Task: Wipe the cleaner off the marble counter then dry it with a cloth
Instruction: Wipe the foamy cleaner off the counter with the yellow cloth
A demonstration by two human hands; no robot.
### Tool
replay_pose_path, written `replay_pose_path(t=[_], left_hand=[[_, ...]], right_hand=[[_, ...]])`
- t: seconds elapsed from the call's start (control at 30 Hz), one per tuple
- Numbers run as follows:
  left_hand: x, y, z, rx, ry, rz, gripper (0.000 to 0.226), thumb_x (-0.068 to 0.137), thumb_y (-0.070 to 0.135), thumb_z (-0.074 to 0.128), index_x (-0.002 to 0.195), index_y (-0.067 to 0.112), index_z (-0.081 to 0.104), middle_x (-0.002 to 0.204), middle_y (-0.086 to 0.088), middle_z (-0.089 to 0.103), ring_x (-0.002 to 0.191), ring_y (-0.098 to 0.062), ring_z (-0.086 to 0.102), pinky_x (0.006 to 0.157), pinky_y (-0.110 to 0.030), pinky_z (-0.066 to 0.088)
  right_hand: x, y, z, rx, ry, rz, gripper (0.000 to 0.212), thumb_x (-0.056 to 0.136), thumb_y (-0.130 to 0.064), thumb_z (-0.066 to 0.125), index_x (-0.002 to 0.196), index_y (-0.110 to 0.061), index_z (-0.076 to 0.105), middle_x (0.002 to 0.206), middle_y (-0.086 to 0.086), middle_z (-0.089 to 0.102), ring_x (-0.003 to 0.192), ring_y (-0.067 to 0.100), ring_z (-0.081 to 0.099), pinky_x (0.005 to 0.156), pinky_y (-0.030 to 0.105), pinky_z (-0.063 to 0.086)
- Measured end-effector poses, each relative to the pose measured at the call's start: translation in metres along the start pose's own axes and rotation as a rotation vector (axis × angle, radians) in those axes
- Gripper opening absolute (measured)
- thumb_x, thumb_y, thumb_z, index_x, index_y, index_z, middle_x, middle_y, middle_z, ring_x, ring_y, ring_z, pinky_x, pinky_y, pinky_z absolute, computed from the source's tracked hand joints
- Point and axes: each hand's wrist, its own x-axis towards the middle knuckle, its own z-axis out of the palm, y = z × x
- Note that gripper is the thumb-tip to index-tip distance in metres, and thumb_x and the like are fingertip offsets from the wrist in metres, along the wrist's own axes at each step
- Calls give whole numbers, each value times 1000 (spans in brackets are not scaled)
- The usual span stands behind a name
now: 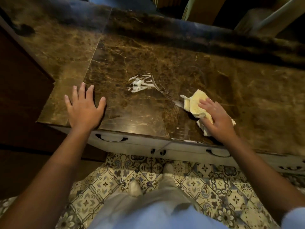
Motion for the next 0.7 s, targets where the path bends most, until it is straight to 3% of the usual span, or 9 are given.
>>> replay_pose_path(t=[0.2, 0.43, 0.57, 0.7], left_hand=[[0, -2, 2, -5, 12, 18, 69, 102, 57, 36, 158, 17, 36, 170, -13, 27, 159, -36, 15, 124, -62, 7], [-1, -2, 3, -15, 41, 22, 64, 103, 50, 37, 157, 15, 39, 169, -14, 30, 158, -36, 18, 124, -63, 9], [-2, -1, 3, -34, 58, 22, 64, 102, 50, 39, 155, 14, 41, 168, -15, 32, 158, -36, 20, 124, -63, 10], [-2, -2, 2, -54, 82, 23, 62, 101, 48, 40, 153, 14, 44, 166, -15, 35, 157, -35, 22, 124, -62, 11]], right_hand=[[-68, -9, 26, -105, 300, 199, 47, 98, -42, 45, 141, -26, 57, 151, 0, 56, 149, 19, 38, 124, 50, 23], [-68, -79, 103, -136, 573, 404, 55, 97, -33, 43, 145, -7, 48, 154, 15, 49, 151, 34, 31, 125, 55, 14], [-39, -134, 128, -122, 552, 475, 54, 97, -32, 48, 145, -8, 49, 155, 13, 48, 151, 33, 30, 125, 54, 15], [-13, -191, 154, -116, 436, 416, 53, 97, -32, 48, 146, -11, 51, 161, 13, 42, 154, 35, 24, 125, 56, 15]])
